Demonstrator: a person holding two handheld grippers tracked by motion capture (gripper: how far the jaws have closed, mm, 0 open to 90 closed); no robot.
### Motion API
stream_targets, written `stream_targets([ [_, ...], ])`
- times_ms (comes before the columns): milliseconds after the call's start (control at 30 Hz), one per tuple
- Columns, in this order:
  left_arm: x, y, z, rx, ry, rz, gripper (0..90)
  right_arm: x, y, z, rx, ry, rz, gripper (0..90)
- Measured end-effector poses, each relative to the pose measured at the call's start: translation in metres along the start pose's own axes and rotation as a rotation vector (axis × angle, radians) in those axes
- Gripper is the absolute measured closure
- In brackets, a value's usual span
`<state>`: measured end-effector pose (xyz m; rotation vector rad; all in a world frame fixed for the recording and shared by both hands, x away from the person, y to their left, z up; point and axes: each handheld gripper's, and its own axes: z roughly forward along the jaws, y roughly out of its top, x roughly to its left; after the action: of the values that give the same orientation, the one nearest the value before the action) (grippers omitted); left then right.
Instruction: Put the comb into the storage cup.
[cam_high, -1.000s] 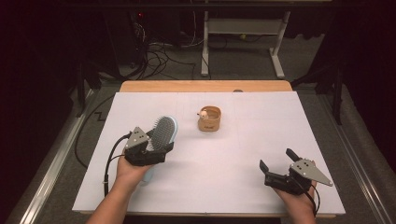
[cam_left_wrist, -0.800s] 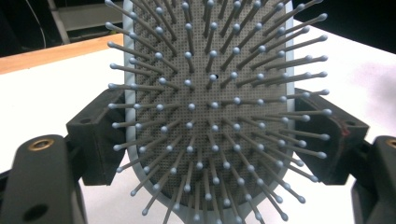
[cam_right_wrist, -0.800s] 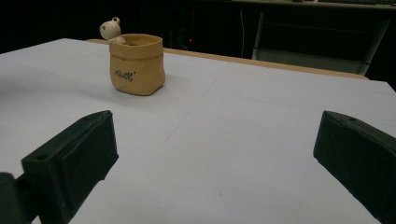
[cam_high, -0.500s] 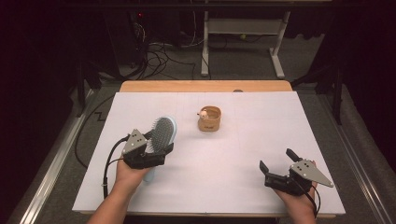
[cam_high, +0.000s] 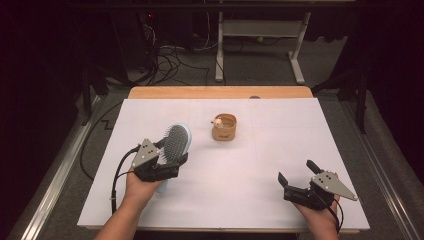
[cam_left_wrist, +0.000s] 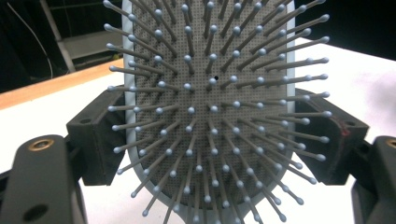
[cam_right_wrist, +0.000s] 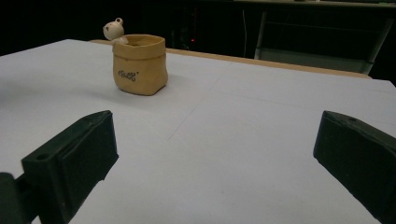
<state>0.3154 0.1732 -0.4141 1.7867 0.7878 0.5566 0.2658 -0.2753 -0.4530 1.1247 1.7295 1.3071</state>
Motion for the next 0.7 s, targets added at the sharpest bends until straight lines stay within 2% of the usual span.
stream_targets([
  [133,-0.003,0.002,0.002,-0.002,-0.016,0.004,20.0,0.001,0.001,-0.001,-0.003,0.007,-0.01,0.2],
  [200,-0.006,0.003,0.004,0.001,-0.018,0.018,20.0,0.001,0.001,-0.001,-0.003,0.009,-0.011,0.2],
  [333,-0.009,0.005,0.006,-0.004,-0.032,0.013,20.0,0.001,0.001,-0.001,-0.002,0.016,-0.011,0.2],
  [433,-0.015,0.007,0.008,-0.004,-0.043,0.035,20.0,0.001,0.001,-0.001,-0.002,0.019,-0.017,0.2],
  [700,-0.021,0.011,0.014,-0.003,-0.057,0.04,20.0,0.004,0.002,-0.001,-0.004,0.025,-0.019,0.2],
])
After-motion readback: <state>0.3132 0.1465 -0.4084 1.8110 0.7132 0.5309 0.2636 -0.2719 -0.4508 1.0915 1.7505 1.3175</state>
